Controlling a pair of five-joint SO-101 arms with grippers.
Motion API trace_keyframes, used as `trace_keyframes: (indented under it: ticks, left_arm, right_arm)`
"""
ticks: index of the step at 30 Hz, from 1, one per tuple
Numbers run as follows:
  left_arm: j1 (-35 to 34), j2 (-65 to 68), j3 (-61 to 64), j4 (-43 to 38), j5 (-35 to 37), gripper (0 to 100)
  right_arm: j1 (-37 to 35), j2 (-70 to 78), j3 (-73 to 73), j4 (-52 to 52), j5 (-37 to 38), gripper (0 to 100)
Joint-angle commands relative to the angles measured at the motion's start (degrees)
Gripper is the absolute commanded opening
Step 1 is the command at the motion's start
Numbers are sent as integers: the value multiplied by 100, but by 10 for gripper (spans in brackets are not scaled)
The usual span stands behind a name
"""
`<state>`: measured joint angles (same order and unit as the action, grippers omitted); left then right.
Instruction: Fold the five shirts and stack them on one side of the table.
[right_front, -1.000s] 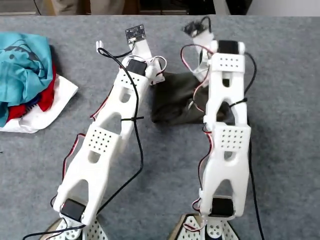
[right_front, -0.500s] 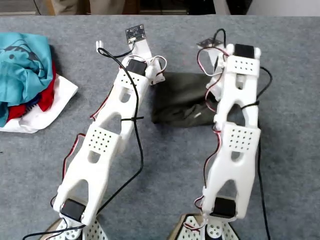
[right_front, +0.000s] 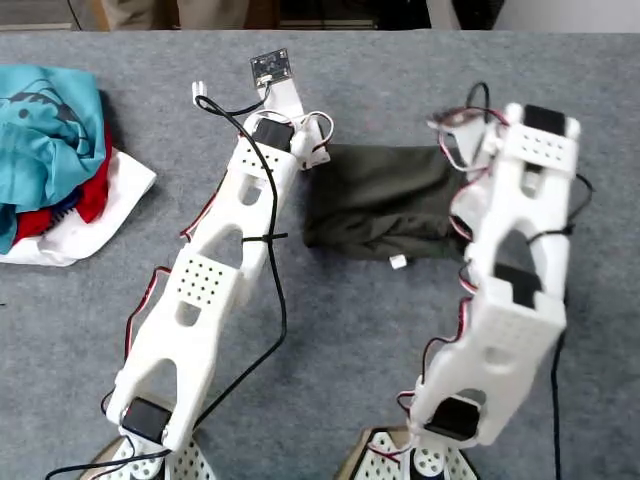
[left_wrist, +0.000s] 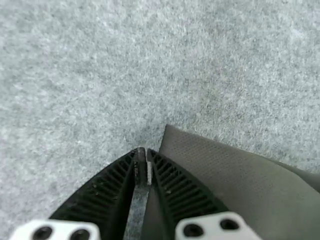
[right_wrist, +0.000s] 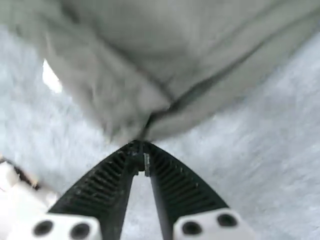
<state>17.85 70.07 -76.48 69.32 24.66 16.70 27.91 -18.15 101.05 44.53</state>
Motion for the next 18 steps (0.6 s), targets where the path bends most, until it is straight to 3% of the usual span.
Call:
trace_keyframes:
  ticks: [1, 5, 9, 14, 18]
  left_arm:
    - [-53, -110, -70, -79, 18, 24]
    - [-53, -110, -70, -79, 18, 24]
    - [-53, -110, -53, -79, 18, 24]
    - [-53, -110, -53, -70, 18, 24]
    - [-53, -110, -62, -70, 18, 24]
  right_arm:
    - [382, -699, 365, -9, 281, 5]
    - [119, -901, -22, -202, 185, 5]
    - [-567, -699, -620, -686, -484, 5]
    - [-1253, 75, -1112, -1116, -888, 5]
    - [-1314, 927, -1341, -1046, -993, 5]
